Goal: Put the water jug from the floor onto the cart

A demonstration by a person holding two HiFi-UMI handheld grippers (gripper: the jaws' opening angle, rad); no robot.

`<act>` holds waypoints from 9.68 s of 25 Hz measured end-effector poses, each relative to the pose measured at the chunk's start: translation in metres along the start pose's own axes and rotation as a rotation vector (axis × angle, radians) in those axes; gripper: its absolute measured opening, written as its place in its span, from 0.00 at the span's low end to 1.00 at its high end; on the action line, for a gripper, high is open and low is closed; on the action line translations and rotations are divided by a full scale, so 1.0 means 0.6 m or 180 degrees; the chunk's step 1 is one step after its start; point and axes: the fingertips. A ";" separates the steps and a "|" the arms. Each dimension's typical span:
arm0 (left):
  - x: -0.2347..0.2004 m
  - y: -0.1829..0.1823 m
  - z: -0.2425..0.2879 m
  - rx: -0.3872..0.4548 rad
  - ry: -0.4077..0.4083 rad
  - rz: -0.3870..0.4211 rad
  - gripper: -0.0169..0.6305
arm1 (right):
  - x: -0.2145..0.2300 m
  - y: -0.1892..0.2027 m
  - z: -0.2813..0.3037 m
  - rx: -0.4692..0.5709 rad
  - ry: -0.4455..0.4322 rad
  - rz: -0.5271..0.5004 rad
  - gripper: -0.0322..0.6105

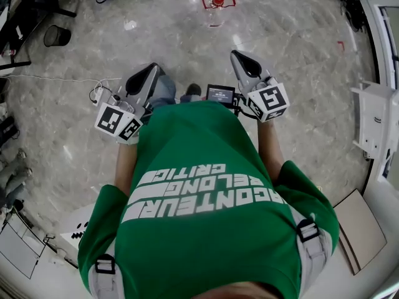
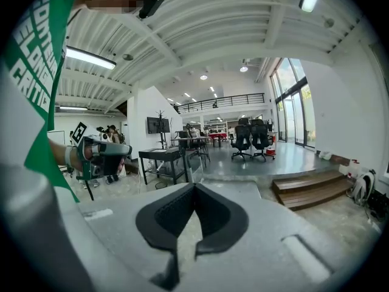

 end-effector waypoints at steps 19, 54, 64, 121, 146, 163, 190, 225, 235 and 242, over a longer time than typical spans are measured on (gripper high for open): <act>-0.144 -0.064 0.119 0.0092 0.0203 0.0057 0.05 | 0.092 -0.039 0.127 -0.0193 0.0155 -0.0116 0.04; -0.470 -0.123 0.184 0.0066 0.0179 -0.0177 0.05 | 0.145 -0.074 0.424 -0.0821 0.0175 -0.0149 0.04; -0.456 -0.128 0.264 -0.0090 0.0417 -0.0100 0.05 | 0.218 -0.053 0.392 -0.0907 0.0478 0.0067 0.04; -0.382 -0.079 0.618 -0.1010 0.0592 0.0077 0.05 | 0.680 0.574 0.482 -0.2639 0.0276 0.1357 0.33; -0.483 0.113 0.644 -0.1591 0.0449 -0.0612 0.05 | 0.756 0.830 0.595 -0.3169 0.1147 0.1759 0.52; -0.475 -0.043 0.643 -0.1056 0.0535 -0.0392 0.05 | 0.754 0.537 0.441 -0.2693 0.1189 0.1593 0.52; -0.614 -0.323 0.613 0.0318 0.0037 -0.0142 0.05 | 0.864 -0.246 0.417 -0.0577 0.1555 0.0203 0.52; -0.950 -0.402 0.570 0.0624 -0.0665 -0.0255 0.05 | 0.897 -0.379 0.845 -0.0680 0.0792 -0.0158 0.52; -1.059 -0.455 0.688 0.0571 -0.0898 -0.0228 0.05 | 0.996 -0.396 1.029 -0.0860 0.0464 -0.0269 0.52; -1.129 -0.493 0.783 0.0464 -0.1043 -0.0183 0.05 | 1.077 -0.407 1.144 -0.0932 0.0252 -0.0277 0.52</act>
Point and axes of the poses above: the fingertips, and each gripper's own axes: z forward along the fingers, x to its right, y out of its underside, and after that the axes turned 13 degrees about -y, right-handed
